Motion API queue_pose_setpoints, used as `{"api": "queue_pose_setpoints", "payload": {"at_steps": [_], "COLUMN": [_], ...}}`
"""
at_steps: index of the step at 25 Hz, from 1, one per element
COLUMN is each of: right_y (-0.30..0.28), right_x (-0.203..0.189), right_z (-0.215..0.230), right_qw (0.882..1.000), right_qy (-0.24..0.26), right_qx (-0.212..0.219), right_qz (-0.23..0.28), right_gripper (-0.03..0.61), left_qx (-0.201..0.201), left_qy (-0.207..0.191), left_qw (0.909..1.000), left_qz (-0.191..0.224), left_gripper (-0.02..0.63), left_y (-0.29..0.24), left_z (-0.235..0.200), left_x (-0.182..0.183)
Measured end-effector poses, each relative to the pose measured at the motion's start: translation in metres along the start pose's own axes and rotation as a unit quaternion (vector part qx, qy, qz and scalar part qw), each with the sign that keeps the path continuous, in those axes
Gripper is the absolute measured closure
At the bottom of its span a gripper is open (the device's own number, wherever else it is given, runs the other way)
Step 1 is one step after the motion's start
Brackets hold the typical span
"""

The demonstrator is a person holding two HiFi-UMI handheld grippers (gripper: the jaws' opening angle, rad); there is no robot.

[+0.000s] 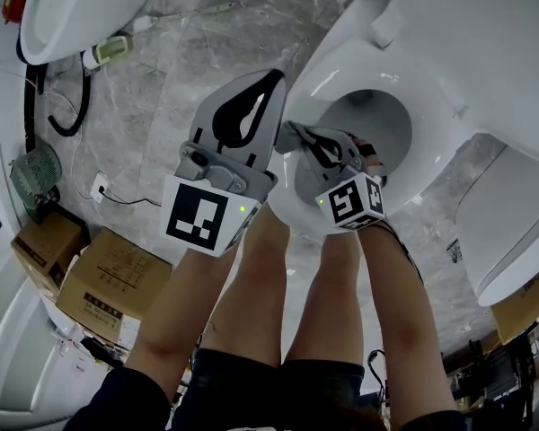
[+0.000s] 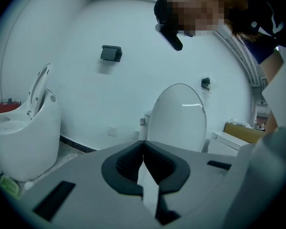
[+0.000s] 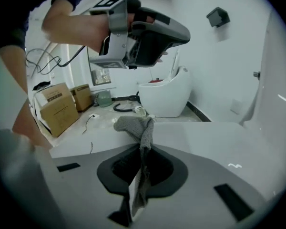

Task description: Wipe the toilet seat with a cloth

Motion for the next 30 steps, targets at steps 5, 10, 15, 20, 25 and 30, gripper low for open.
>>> {"api": "queue_pose_setpoints", "payload": {"at_steps": [5,10,15,20,25,30], "right_y": [0.013,0.067,0.052,-0.004,-0.003,0.003], "right_x": [-0.015,-0.026,-0.028,-0.03,-0.038,-0.024], "right_z": [0.069,0.128,0.118,0.032,-0.057,-0.003], "right_qw": [0.992,0.951,0.95,0.992,0.989,0.992], "right_qy": [-0.003,-0.076,-0.113,-0.04,0.037,-0.009], "right_qx": [-0.118,-0.286,-0.281,-0.06,0.054,-0.086], "right_qz": [-0.048,-0.086,-0.071,-0.104,-0.133,-0.094], "right_gripper": [0.537,0.537,0.537,0.537,0.537,0.537], "left_qx": [-0.003,0.003,0.008,0.018,0.018,0.024], "left_qy": [-0.004,-0.003,-0.004,-0.005,-0.004,-0.003], "left_qw": [1.0,1.0,0.9999,0.9998,0.9998,0.9997], "left_qz": [-0.002,-0.004,-0.006,0.0,0.001,0.0], "left_gripper": [0.594,0.594,0.594,0.594,0.594,0.594], "left_y": [0.001,0.007,0.011,0.014,0.014,0.02], "left_z": [0.001,0.001,-0.004,-0.01,-0.008,-0.012], "left_x": [0.0,-0.002,-0.002,-0.002,-0.004,-0.007]}}
Point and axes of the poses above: the fingertips, and each gripper's own axes: y backward along the fingers, z to its right, x out of its top, the point moved 8 cm from there along y, backward along the fingers, and after that the axes turned 8 degrees about z, right-handed, at the moved point
